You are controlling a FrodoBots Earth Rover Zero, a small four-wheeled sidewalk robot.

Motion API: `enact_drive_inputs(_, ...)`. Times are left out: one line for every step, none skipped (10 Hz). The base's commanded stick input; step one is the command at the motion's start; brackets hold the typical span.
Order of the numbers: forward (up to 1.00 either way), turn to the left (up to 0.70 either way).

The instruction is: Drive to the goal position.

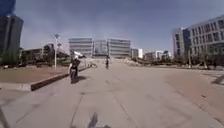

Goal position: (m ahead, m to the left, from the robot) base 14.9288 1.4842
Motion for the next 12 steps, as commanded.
enact_drive_inputs(1.0, 0.0)
enact_drive_inputs(1.0, 0.0)
enact_drive_inputs(1.0, 0.0)
enact_drive_inputs(1.0, 0.19)
enact_drive_inputs(1.0, 0.4)
enact_drive_inputs(1.0, 0.4)
enact_drive_inputs(1.0, 0.3)
enact_drive_inputs(1.0, 0.0)
enact_drive_inputs(1.0, 0.0)
enact_drive_inputs(1.0, 0.0)
enact_drive_inputs(1.0, 0.0)
enact_drive_inputs(1.0, 0.04)
